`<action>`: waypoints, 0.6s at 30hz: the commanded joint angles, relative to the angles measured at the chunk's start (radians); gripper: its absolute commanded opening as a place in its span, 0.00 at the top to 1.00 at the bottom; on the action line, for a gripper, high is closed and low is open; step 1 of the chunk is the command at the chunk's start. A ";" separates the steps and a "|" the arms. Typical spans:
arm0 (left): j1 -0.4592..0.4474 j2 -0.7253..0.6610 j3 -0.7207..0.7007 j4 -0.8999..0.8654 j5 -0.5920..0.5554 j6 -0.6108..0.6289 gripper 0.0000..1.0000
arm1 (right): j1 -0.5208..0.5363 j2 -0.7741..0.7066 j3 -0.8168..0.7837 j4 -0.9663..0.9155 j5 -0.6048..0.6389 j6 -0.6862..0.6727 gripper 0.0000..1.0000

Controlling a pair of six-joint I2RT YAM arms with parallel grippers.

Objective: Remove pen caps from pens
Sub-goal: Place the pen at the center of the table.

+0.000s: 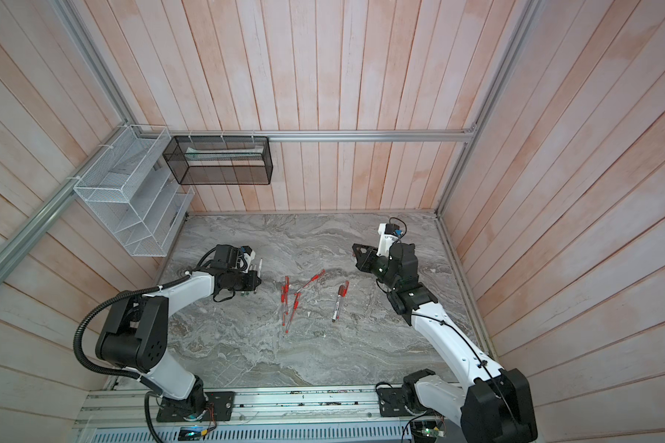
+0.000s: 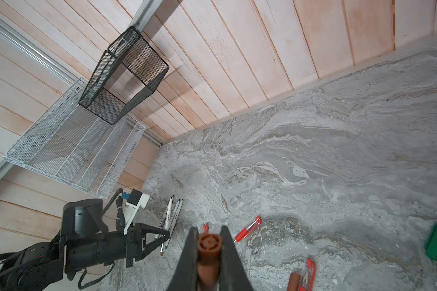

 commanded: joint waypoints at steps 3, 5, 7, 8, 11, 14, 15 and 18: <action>0.005 0.066 0.047 -0.032 -0.018 -0.023 1.00 | -0.015 -0.027 -0.033 -0.023 0.020 -0.017 1.00; 0.005 0.083 0.057 -0.040 -0.039 -0.021 1.00 | -0.019 -0.034 -0.036 -0.028 0.013 -0.024 1.00; 0.005 0.099 0.058 -0.038 -0.039 -0.024 1.00 | -0.022 -0.041 -0.039 -0.041 0.018 -0.039 1.00; 0.005 0.107 0.058 -0.038 -0.036 -0.028 1.00 | -0.026 -0.042 -0.040 -0.050 0.023 -0.045 1.00; 0.005 0.113 0.068 -0.051 -0.041 -0.030 0.99 | -0.036 -0.053 -0.040 -0.079 0.028 -0.044 1.00; 0.005 0.124 0.063 -0.041 -0.040 -0.037 0.96 | -0.045 -0.065 -0.046 -0.100 0.034 -0.062 1.00; 0.004 0.132 0.062 -0.039 -0.039 -0.038 0.95 | -0.049 -0.066 -0.048 -0.106 0.041 -0.067 1.00; 0.005 0.150 0.079 -0.055 -0.049 -0.042 0.92 | -0.062 -0.062 -0.038 -0.148 0.057 -0.073 1.00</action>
